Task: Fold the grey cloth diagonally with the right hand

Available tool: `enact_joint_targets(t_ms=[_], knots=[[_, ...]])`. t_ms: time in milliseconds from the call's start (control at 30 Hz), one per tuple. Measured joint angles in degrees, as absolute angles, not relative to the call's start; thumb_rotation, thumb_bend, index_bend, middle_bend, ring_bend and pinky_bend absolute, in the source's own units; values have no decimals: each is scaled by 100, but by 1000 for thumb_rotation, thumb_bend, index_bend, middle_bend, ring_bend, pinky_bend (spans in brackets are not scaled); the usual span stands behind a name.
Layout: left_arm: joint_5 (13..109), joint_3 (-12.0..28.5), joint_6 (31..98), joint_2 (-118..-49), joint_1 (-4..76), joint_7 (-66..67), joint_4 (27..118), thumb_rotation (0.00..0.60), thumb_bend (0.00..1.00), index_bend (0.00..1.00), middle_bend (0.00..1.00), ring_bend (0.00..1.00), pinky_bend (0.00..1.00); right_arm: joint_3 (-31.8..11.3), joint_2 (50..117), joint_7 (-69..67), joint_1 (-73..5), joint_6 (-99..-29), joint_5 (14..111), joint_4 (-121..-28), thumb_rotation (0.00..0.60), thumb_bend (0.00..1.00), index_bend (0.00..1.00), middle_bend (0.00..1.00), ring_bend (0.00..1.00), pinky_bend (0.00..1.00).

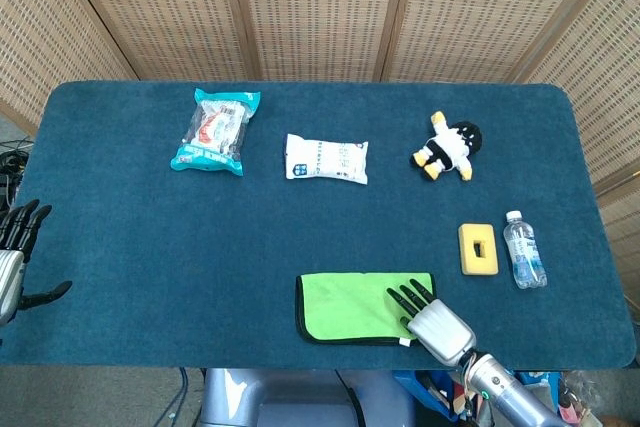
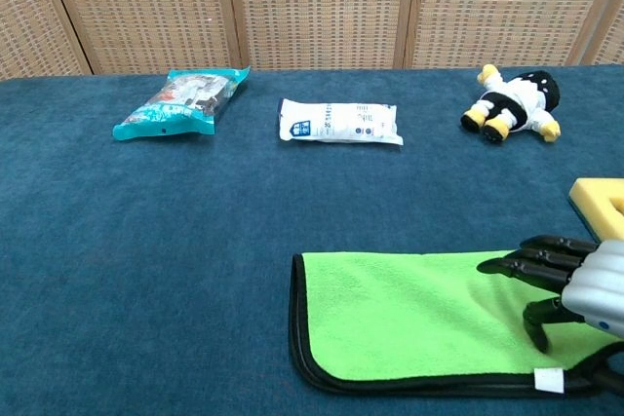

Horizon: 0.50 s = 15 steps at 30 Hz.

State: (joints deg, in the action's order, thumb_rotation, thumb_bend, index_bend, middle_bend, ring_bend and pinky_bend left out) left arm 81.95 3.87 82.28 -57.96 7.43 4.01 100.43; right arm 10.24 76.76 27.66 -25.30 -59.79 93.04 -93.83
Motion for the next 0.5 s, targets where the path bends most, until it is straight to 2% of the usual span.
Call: enact_joint_targets(t_ms=[100, 267, 500], knots=[[8186, 391, 8230, -5790, 741, 402, 10050, 600, 147, 0, 0, 0, 0, 1041, 7621, 2742, -2538, -5929, 9318, -9427, 600, 275, 0, 0, 0, 0], [8184, 388, 8220, -5790, 744, 402, 10049, 600, 147, 0, 0, 0, 0, 1061, 7486, 2769, -2516, -5970, 9385, -9586, 600, 269, 0, 0, 0, 0], [8216, 378, 8252, -5783, 728, 390, 10050, 600, 147, 0, 0, 0, 0, 1040, 7066, 2728, -2417, -6371, 9572, -9862, 600, 239, 0, 0, 0, 0]])
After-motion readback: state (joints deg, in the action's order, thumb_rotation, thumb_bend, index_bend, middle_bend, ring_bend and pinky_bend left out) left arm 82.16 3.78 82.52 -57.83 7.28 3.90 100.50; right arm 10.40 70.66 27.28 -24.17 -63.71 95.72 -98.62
